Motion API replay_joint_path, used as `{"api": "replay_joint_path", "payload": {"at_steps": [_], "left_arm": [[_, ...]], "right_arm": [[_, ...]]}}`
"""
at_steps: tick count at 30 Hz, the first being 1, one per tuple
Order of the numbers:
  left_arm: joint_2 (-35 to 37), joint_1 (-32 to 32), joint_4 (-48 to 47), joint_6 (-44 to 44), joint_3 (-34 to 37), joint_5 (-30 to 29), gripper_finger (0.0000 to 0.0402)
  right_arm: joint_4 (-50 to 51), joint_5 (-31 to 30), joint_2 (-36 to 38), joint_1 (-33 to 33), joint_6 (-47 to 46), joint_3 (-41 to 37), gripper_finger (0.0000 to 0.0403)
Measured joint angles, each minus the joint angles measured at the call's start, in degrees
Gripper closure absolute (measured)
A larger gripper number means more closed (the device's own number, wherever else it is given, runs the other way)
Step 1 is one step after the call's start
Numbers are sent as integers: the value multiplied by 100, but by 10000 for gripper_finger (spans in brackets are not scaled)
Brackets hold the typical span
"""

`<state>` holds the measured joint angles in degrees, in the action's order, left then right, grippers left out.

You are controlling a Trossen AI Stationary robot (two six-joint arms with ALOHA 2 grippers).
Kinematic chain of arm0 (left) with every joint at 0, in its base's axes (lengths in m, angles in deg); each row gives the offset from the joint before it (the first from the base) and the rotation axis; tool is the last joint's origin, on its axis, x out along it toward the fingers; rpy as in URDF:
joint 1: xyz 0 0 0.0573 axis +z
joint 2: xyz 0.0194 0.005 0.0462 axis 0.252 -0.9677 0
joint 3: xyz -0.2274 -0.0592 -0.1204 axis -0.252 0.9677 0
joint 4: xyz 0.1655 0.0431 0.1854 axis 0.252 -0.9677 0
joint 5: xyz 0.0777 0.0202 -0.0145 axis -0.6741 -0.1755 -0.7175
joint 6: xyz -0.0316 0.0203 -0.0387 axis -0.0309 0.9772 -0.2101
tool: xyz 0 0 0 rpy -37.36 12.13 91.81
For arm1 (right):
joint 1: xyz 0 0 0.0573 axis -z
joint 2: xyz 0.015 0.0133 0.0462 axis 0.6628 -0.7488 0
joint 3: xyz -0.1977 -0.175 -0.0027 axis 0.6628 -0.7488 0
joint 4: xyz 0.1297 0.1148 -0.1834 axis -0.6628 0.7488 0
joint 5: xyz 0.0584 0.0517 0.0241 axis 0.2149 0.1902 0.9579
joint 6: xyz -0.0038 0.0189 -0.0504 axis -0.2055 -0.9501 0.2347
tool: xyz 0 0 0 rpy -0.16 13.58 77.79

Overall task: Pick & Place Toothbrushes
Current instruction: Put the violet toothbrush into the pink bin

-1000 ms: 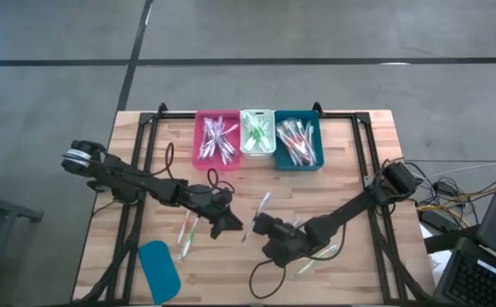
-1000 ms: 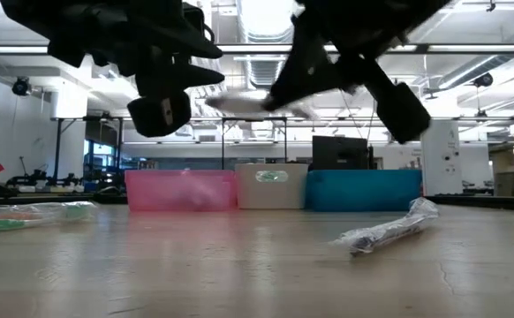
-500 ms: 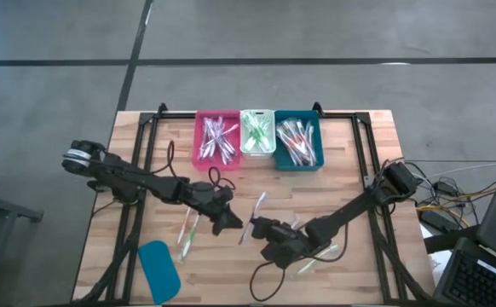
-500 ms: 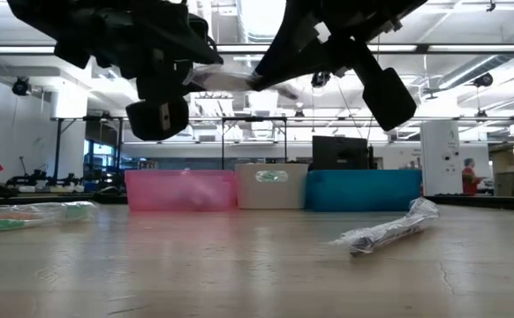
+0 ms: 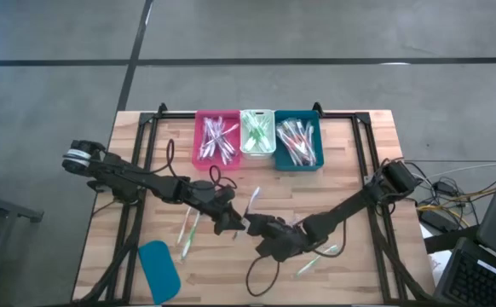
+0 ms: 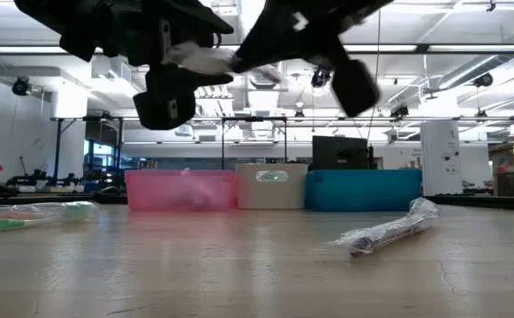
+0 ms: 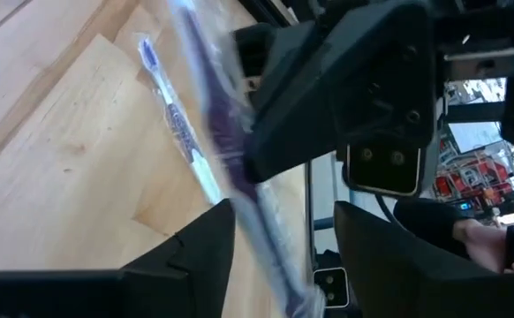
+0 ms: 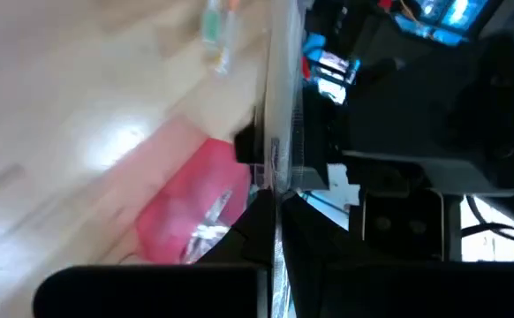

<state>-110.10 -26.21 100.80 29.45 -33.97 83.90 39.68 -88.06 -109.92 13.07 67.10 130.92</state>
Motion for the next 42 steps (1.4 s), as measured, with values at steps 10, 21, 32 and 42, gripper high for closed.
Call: {"api": "replay_joint_path", "payload": {"at_steps": [10,21,32,42], "left_arm": [[0,4,-19,-32,-19,-10,250],[-2,18,-67,133,-10,-71,376],[432,536,-113,916,-27,-74,376],[1289,1827,-1491,1504,-28,-695,376]], "right_arm": [[-306,-17,11,195,277,2,394],[-322,-3,26,70,179,11,377],[454,-415,140,-345,-2553,0,280],[2959,-957,450,-117,-6620,-2,231]]}}
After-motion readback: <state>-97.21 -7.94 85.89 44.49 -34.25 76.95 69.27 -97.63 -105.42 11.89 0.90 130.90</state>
